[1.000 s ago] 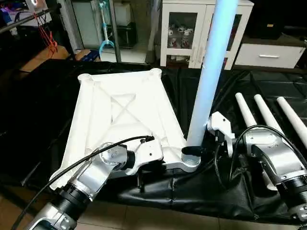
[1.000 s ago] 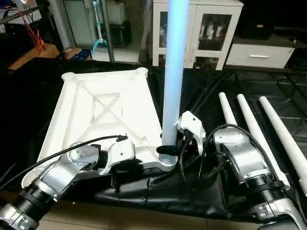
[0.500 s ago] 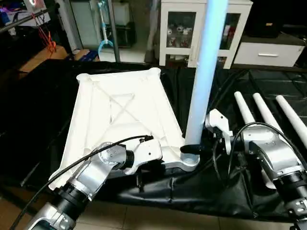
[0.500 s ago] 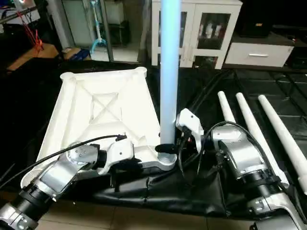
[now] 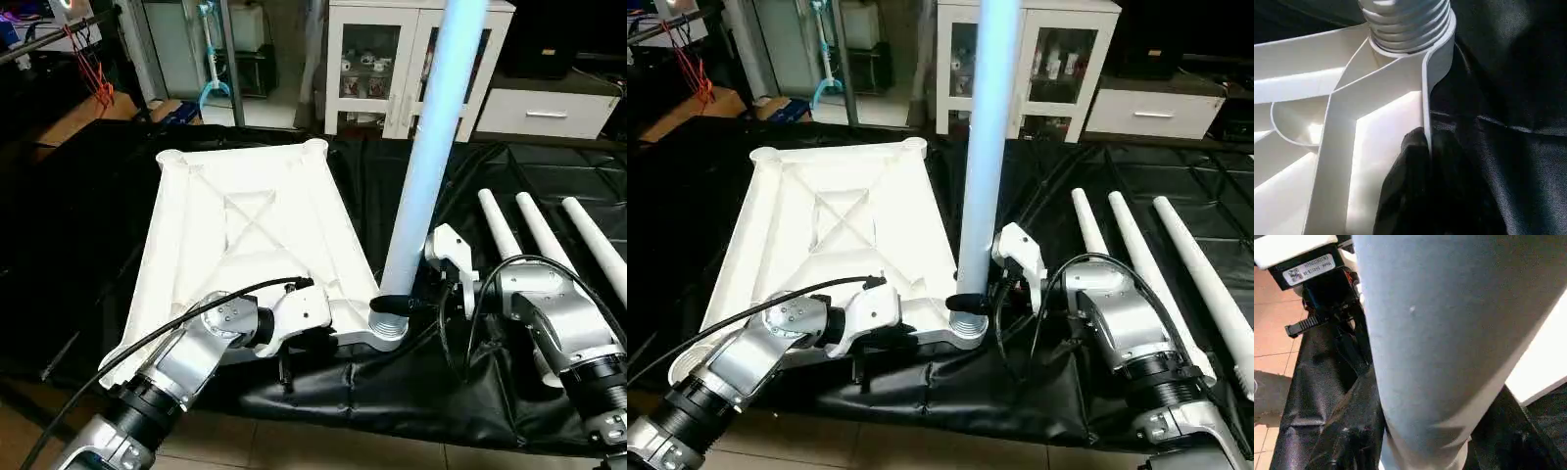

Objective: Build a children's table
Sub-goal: Insert table leg to table base

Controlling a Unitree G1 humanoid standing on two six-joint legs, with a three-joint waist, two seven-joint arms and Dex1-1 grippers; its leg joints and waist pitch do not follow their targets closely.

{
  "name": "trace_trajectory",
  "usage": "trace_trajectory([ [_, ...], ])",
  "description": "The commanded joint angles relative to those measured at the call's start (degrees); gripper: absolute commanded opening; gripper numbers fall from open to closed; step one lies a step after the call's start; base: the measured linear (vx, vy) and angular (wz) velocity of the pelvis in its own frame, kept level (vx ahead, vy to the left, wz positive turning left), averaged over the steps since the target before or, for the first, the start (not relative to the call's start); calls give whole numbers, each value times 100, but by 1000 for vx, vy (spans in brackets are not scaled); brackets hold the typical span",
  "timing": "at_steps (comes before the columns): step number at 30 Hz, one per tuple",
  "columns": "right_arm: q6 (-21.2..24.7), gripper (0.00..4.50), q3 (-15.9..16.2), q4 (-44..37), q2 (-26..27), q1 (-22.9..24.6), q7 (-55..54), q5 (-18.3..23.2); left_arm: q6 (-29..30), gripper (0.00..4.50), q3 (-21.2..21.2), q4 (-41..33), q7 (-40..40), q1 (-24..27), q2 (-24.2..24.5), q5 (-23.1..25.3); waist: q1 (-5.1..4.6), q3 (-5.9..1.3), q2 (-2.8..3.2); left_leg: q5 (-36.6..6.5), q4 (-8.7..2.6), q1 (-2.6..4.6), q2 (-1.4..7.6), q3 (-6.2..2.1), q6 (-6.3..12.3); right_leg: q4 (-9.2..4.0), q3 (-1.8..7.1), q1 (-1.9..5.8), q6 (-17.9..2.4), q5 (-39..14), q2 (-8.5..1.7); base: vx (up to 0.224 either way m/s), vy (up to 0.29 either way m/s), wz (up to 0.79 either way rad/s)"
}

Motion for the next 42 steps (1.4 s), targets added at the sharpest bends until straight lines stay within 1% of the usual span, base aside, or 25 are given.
trace_trajectory([
  [1, 513, 186, 499, 1040, -96, 679, -191, -544, 32, 0, -50, 20, -18, 14, 58, 109, -61, 15, 37, -3144, -572, 51, 200, -178, -241, -541, 136, -101, -925, -2474, -211, 0, 0, 0],
  [3, 580, 186, 415, 1116, -36, 674, -271, -502, 27, 0, -52, 21, -21, 13, 59, 110, -67, 16, 29, -3177, -575, 47, 196, -181, -245, -546, 139, -105, -903, -2504, -211, 0, 0, 0],
  [5, 693, 186, 307, 1177, 43, 678, -360, -440, 26, 0, -53, 22, -21, 11, 56, 109, -77, 21, 33, -3238, -579, 49, 195, -191, -252, -552, 136, -115, -881, -2584, -212, 0, 0, 0],
  [6, 682, 186, 301, 1218, 58, 681, -370, -446, 25, 0, -54, 24, -22, 9, 57, 110, -82, 22, 32, -3263, -581, 50, 194, -193, -254, -557, 134, -116, -874, -2615, -212, 0, 0, 0],
  [8, 653, 186, 305, 1265, 68, 683, -385, -467, 24, 0, -55, 27, -23, 6, 58, 112, -95, 30, 27, -3391, -587, 58, 192, -210, -263, -575, 130, -131, -809, -2800, -215, 0, 0, 0],
  [10, 641, 186, 308, 1286, 71, 685, -392, -477, 24, 0, -54, 28, -24, 4, 58, 112, -101, 32, 29, -3400, -591, 53, 192, -216, -266, -579, 127, -132, -789, -2823, -217, 0, 0, 0],
  [13, 560, 186, 367, 1328, 54, 702, -432, -570, 27, 0, -50, 29, -26, -1, 66, 113, -96, 24, 40, -3345, -597, 57, 194, -211, -266, -581, 131, -130, -803, -2706, -213, 0, 0, 0],
  [15, 567, 186, 364, 1334, 60, 694, -422, -571, 28, 0, -51, 30, -30, 0, 70, 114, -98, 22, 32, -3310, -600, 48, 196, -209, -264, -575, 132, -123, -824, -2626, -212, 0, 0, 0],
  [19, 676, 186, 390, 1389, 64, 639, -400, -606, 32, 0, -51, 38, -32, -9, 67, 111, -97, 32, 30, -3369, -602, 55, 194, -209, -262, -583, 132, -136, -812, -2733, -216, 0, 0, 0],
  [20, 709, 186, 411, 1432, 67, 615, -427, -640, 30, 0, -49, 43, -30, -13, 64, 108, -103, 34, 19, -3395, -603, 56, 195, -209, -263, -591, 133, -142, -795, -2783, -217, 0, 0, 0],
  [22, 752, 186, 439, 1607, 91, 549, -568, -743, 32, 0, -45, 49, -24, -20, 57, 106, -108, 36, 26, -3429, -602, 55, 190, -216, -268, -596, 133, -149, -777, -2857, -221, 0, 0, 0],
  [23, 736, 186, 406, 1716, 125, 511, -691, -772, 33, 0, -43, 49, -20, -22, 54, 104, -115, 37, 26, -3455, -605, 54, 191, -224, -278, -593, 131, -154, -774, -2892, -223, 0, 0, 0],
  [24, 721, 186, 377, 1782, 148, 489, -771, -783, 33, 0, -42, 49, -18, -23, 53, 104, -123, 39, 12, -3472, -603, 52, 187, -224, -278, -598, 127, -157, -768, -2918, -220, 0, 0, 0],
  [25, 710, 186, 293, 1862, 187, 452, -860, -744, 38, 0, -39, 40, -16, -17, 52, 101, -135, 44, 27, -3535, -607, 55, 184, -232, -296, -606, 126, -167, -753, -2991, -224, 0, 0, 0],
  [26, 710, 186, 261, 1891, 201, 436, -890, -727, 39, 0, -38, 39, -16, -17, 52, 99, -141, 47, 25, -3614, -609, 68, 182, -245, -311, -619, 121, -176, -707, -3084, -223, 0, 0, 0],
  [27, 717, 186, 155, 1929, 230, 392, -916, -639, 42, 0, -36, 33, -16, -11, 55, 98, -153, 43, 18, -3639, -614, 64, 179, -262, -312, -622, 120, -170, -668, -3116, -224, 0, 0, 0],
  [28, 725, 186, 40, 1942, 250, 345, -910, -533, 43, 0, -34, 25, -16, -3, 61, 97, -169, 41, 29, -3680, -628, 48, 173, -293, -314, -622, 111, -153, -654, -3124, -229, 0, 0, 0],
  [29, 728, 186, -39, 1945, 258, 308, -898, -459, 44, 0, -32, 22, -15, 2, 64, 96, -179, 37, 31, -3693, -633, 45, 172, -302, -315, -625, 106, -148, -651, -3099, -226, 0, 0, 0],
  [30, 728, 186, -39, 1945, 258, 308, -898, -459, 44, 0, -32, 22, -15, 2, 64, 96, -185, 36, 32, -3697, -636, 47, 172, -307, -314, -630, 107, -150, -653, -3070, -227, 0, 0, 0],
  [31, 705, 186, -164, 1961, 236, 204, -847, -354, 39, 0, -29, 25, -15, 5, 74, 99, -195, 40, 28, -3731, -641, 43, 169, -314, -314, -636, 104, -153, -661, -3028, -221, 0, 0, 0],
  [33, 622, 186, -135, 1993, 192, 132, -796, -400, 33, 0, -28, 37, -16, -3, 75, 101, -223, 34, 28, -3735, -635, 41, 164, -317, -293, -632, 108, -159, -711, -2977, -224, 0, 0, 0],
  [35, 528, 186, -65, 1988, 146, 71, -700, -478, 26, 0, -30, 50, -15, -15, 73, 101, -241, 30, 34, -3684, -639, 14, 165, -325, -290, -617, 107, -140, -750, -2880, -229, 0, 0, 0],
  [39, 448, 186, 51, 1824, 68, -13, -493, -555, 16, 0, -24, 74, -15, -36, 57, 110, -239, 30, 22, -3614, -635, 11, 166, -313, -255, -617, 116, -136, -789, -2816, -234, 0, 0, 0],
  [40, 399, 186, 163, 1679, 14, -59, -344, -618, 13, 0, -22, 78, -19, -38, 49, 116, -235, 35, 26, -3601, -636, 10, 169, -311, -250, -616, 115, -137, -808, -2791, -231, 0, 0, 0],
  [42, 361, 186, 276, 1553, -36, -106, -218, -671, 12, 0, -22, 80, -20, -40, 45, 119, -228, 26, 17, -3554, -629, 13, 171, -302, -238, -608, 117, -131, -832, -2735, -229, 0, 0, 0],
])
